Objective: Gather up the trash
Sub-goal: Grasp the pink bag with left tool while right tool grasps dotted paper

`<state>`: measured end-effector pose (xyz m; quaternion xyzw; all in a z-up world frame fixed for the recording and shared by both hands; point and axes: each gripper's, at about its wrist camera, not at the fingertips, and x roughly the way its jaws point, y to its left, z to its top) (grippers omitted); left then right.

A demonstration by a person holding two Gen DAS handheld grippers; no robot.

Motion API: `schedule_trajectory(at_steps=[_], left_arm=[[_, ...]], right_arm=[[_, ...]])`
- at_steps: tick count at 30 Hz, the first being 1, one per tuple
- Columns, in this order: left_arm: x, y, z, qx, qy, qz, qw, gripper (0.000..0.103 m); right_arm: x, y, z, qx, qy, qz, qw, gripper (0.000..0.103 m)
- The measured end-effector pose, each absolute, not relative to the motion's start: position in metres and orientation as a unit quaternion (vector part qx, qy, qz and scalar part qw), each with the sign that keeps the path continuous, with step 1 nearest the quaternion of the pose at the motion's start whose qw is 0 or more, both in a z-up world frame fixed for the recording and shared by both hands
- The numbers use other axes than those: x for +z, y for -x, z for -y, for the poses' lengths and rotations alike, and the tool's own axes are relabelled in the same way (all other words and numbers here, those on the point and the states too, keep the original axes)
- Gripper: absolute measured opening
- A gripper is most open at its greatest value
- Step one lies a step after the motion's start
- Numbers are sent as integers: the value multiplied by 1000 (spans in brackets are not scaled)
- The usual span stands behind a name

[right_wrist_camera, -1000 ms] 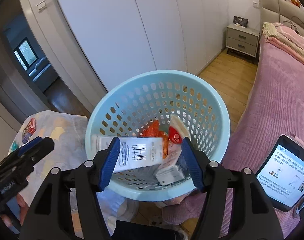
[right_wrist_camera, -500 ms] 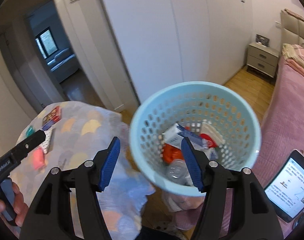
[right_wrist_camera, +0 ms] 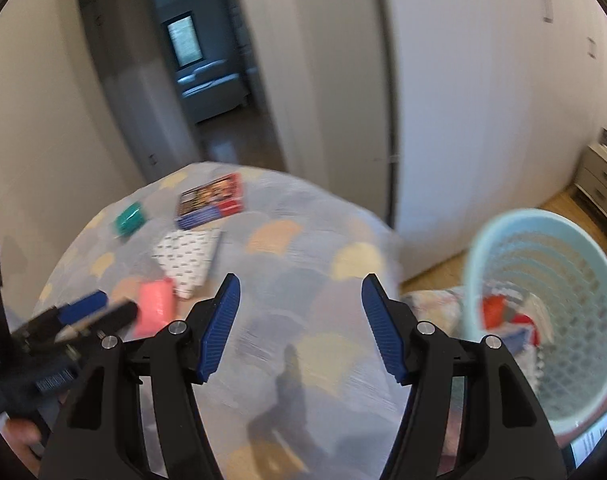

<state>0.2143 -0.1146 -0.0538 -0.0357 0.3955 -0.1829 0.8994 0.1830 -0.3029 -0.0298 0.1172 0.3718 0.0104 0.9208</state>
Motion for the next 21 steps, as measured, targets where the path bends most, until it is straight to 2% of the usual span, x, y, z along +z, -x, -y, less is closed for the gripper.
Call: schedule_trajectory(at_steps=[4,7,12,13,21], left_arm=[[-68,-226,117,-173,28,-416,892,79],[-73,-232,125,-167,10,-420,892,76],[-78,-232,126,-161,1,-420,893,57],[-77,-231,125,-163,0,-419,893,49],[-71,-223,90,-133,27,-407,903,46]], right_arm=[[-34,-212,276,45,-103,-385,916,48],[-34,-229,267,65,-109,-395,910,46],[-42,-248,254,75,-102,-405,905,45],[-44,-251,252,76,-103,-409,904,45],[-67,-266,233,92,-109,-427,893,45]])
